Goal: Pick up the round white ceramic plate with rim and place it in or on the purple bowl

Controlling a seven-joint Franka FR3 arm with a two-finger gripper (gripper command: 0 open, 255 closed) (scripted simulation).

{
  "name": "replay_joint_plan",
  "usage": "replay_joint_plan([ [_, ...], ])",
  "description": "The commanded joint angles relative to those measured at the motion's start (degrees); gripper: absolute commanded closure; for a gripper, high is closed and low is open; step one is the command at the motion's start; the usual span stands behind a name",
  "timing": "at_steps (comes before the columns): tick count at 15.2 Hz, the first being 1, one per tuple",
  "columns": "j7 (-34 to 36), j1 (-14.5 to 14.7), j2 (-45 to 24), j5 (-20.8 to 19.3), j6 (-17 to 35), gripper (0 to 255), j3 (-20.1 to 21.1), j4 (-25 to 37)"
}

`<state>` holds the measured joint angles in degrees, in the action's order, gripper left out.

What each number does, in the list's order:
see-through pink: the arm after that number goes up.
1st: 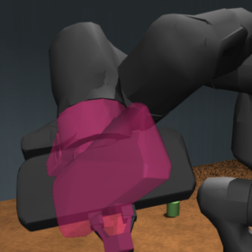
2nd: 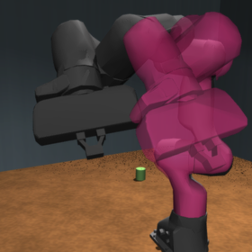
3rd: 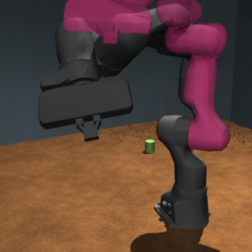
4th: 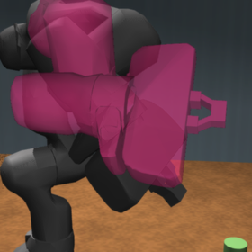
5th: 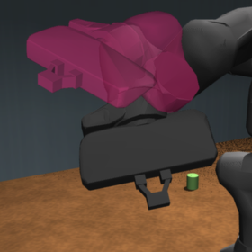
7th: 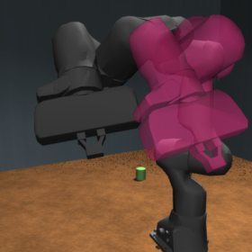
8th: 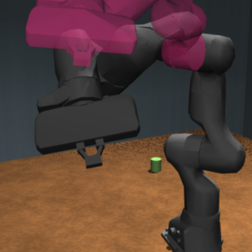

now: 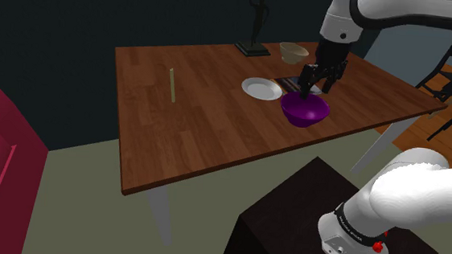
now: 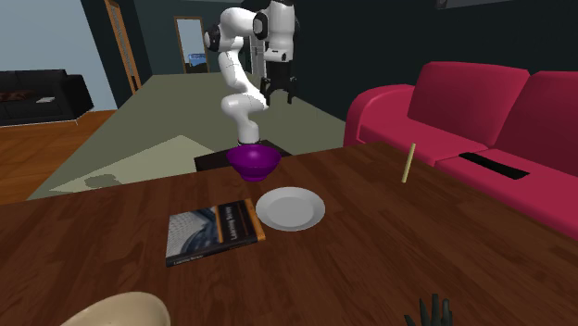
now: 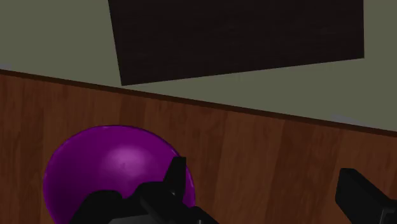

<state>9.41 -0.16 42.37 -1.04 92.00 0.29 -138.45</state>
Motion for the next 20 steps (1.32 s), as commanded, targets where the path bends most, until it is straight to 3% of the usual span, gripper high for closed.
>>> replay_joint_plan([
  [1, 0.0, 0.0, 0.0, 0.0, 0.0, 0, 0.0, 0.0],
  [12, -3.0, -0.9, -18.6, -14.1, 22.9, 0, 3.7, -0.3],
  [20, 0.9, -3.2, -34.9, -29.6, 35.0, 0, 6.5, 5.6],
])
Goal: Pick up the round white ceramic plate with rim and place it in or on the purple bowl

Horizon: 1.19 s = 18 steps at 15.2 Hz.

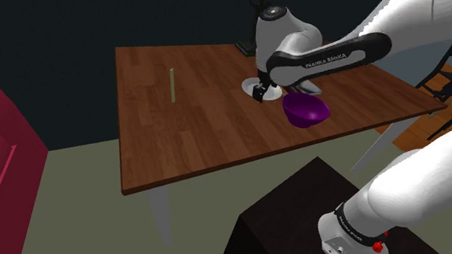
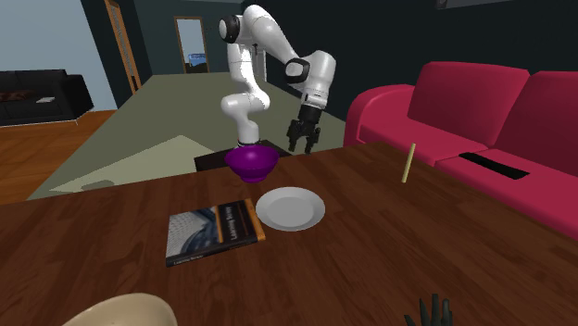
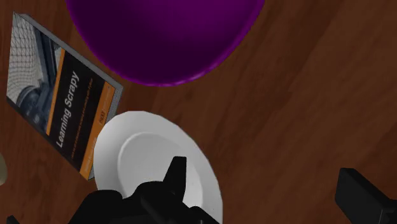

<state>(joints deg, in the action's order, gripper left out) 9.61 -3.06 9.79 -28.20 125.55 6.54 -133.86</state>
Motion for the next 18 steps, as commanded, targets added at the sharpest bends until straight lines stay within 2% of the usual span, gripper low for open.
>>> replay_joint_plan([
  [1, 1.5, -0.6, -4.4, -4.8, 2.5, 0, 0.5, 2.2],
  [7, 6.8, -0.4, -17.2, -19.4, 6.4, 0, 0.7, 10.8],
  [14, 8.6, -1.4, -21.0, -22.5, 9.9, 0, -0.9, 11.3],
  [18, 8.7, -1.5, -21.4, -22.8, 10.2, 0, -1.1, 11.4],
])
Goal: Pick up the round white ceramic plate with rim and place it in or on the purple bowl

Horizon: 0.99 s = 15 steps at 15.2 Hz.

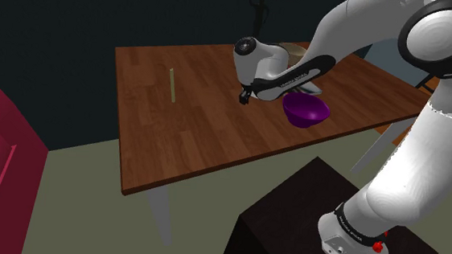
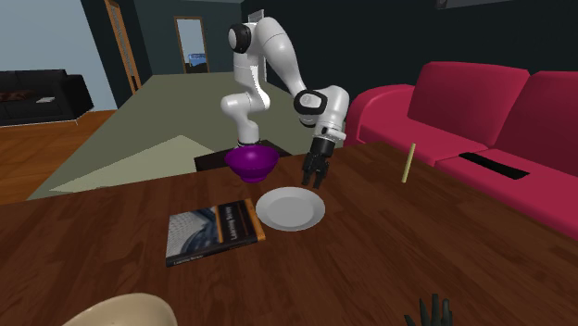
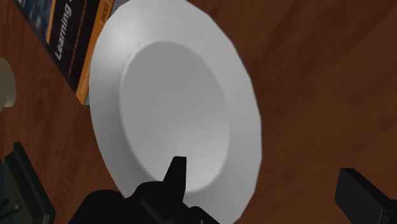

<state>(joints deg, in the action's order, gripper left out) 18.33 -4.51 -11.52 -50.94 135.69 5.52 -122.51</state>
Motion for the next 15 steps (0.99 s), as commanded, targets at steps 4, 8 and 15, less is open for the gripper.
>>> replay_joint_plan([
  [4, 0.0, 0.0, -0.1, 0.0, 0.1, 0, 0.0, 0.0],
  [8, 0.0, 0.0, -0.1, 0.0, 0.1, 255, 0.0, 0.0],
  [15, 0.0, 0.0, -0.1, -0.1, 0.1, 255, 0.0, 0.0],
])
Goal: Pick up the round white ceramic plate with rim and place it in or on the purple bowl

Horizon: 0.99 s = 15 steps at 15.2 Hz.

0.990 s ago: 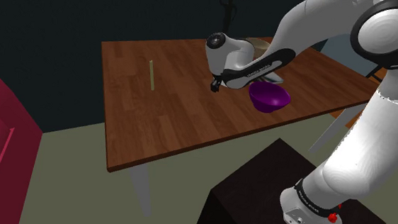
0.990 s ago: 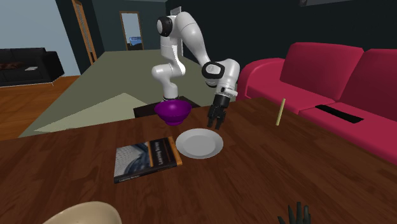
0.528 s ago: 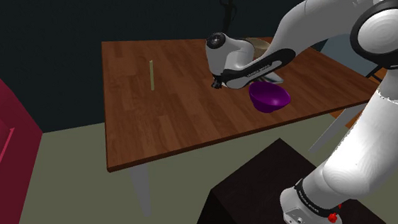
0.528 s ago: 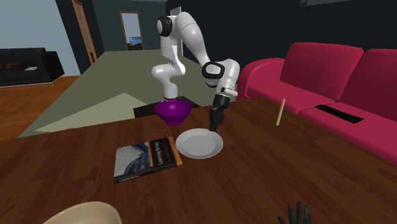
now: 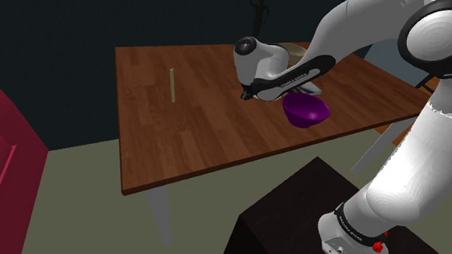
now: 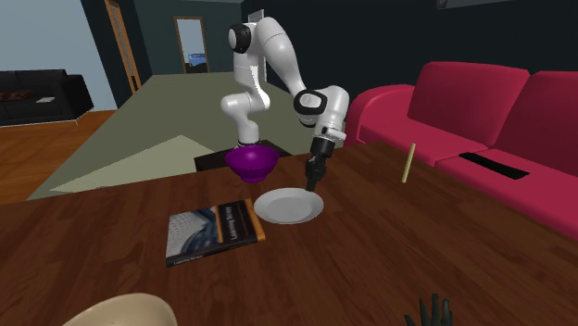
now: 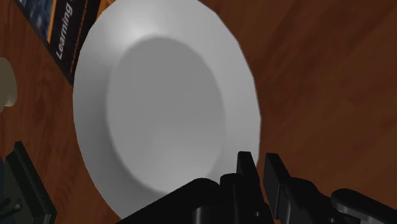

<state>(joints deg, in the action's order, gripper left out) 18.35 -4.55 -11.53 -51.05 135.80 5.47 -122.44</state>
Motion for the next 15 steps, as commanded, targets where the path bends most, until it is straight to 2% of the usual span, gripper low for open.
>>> replay_joint_plan([
  [1, -0.6, 0.0, 0.5, 0.6, -0.4, 255, 0.1, 0.0],
  [15, -8.8, -0.2, 6.7, 7.1, -6.7, 255, 1.2, 2.5],
])
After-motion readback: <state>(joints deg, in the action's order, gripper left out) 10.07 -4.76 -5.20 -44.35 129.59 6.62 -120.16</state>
